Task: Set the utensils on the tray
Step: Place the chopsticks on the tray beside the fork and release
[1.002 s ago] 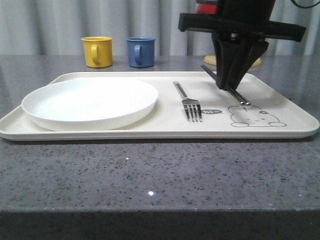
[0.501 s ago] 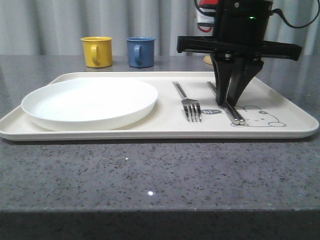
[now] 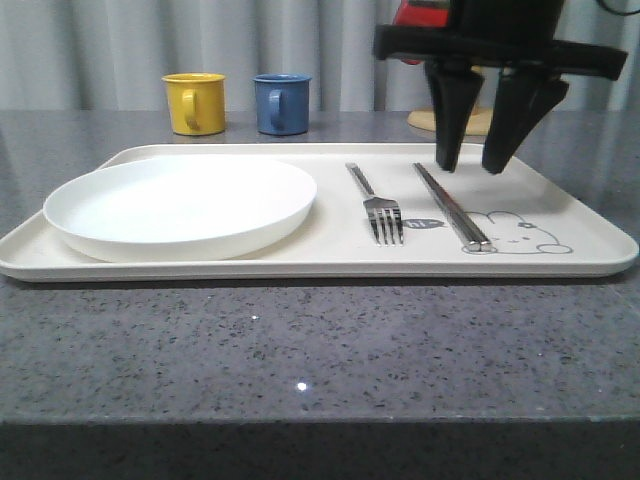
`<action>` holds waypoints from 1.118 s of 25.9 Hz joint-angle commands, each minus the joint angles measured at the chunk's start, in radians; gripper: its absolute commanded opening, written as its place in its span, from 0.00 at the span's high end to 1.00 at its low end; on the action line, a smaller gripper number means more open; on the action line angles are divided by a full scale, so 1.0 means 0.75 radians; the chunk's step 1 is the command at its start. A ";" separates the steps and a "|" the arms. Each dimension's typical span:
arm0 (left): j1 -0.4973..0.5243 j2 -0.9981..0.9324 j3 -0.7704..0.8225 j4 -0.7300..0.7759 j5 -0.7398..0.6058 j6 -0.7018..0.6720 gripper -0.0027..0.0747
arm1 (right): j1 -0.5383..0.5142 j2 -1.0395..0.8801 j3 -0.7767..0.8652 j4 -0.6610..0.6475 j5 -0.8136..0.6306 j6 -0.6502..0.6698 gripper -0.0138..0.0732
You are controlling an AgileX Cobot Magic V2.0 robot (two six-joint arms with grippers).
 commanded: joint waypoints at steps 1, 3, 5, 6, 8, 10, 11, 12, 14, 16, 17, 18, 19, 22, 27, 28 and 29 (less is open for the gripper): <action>0.001 0.013 -0.032 -0.014 -0.104 -0.014 0.99 | -0.128 -0.123 -0.043 -0.014 0.037 -0.128 0.46; 0.001 0.013 -0.032 -0.014 -0.104 -0.014 0.99 | -0.244 -0.145 -0.043 -0.017 0.070 -0.213 0.46; 0.001 0.013 -0.032 -0.014 -0.104 -0.014 0.99 | -0.365 -0.151 -0.043 -0.017 0.102 -0.299 0.46; 0.001 0.013 -0.032 -0.014 -0.104 -0.014 0.99 | -0.417 -0.151 -0.042 -0.017 0.119 -0.340 0.46; 0.001 0.013 -0.032 -0.014 -0.104 -0.014 0.99 | -0.521 -0.151 -0.037 -0.018 0.133 -0.404 0.46; 0.001 0.013 -0.032 -0.014 -0.104 -0.014 0.99 | -0.609 -0.150 -0.037 -0.018 0.127 -0.438 0.46; 0.001 0.013 -0.032 -0.014 -0.104 -0.014 0.99 | -0.647 -0.148 -0.037 -0.018 0.120 -0.457 0.46; 0.001 0.013 -0.032 -0.014 -0.104 -0.014 0.99 | -0.677 -0.145 -0.037 -0.018 0.111 -0.473 0.46; 0.001 0.013 -0.032 -0.014 -0.104 -0.014 0.99 | -0.712 -0.133 -0.037 -0.018 0.100 -0.510 0.46; 0.001 0.013 -0.032 -0.014 -0.104 -0.014 0.99 | -0.734 -0.106 -0.037 -0.018 0.099 -0.540 0.46; 0.001 0.013 -0.032 -0.014 -0.104 -0.014 0.99 | -0.739 -0.089 -0.037 -0.020 0.099 -0.547 0.46; 0.001 0.013 -0.032 -0.014 -0.104 -0.014 0.99 | -0.739 -0.073 -0.037 -0.021 0.099 -0.549 0.46; 0.001 0.013 -0.032 -0.014 -0.104 -0.014 0.99 | -0.741 -0.052 -0.037 -0.021 0.096 -0.549 0.46; 0.001 0.013 -0.032 -0.014 -0.104 -0.014 0.99 | -0.741 0.002 -0.037 -0.021 0.082 -0.549 0.46; 0.001 0.013 -0.032 -0.014 -0.104 -0.014 0.99 | -0.743 0.084 -0.037 -0.021 0.078 -0.549 0.46; 0.001 0.013 -0.032 -0.014 -0.104 -0.014 0.99 | -0.743 0.093 -0.037 -0.021 0.078 -0.549 0.46; 0.001 0.013 -0.032 -0.014 -0.104 -0.014 0.99 | -0.743 0.096 -0.037 -0.021 0.078 -0.549 0.46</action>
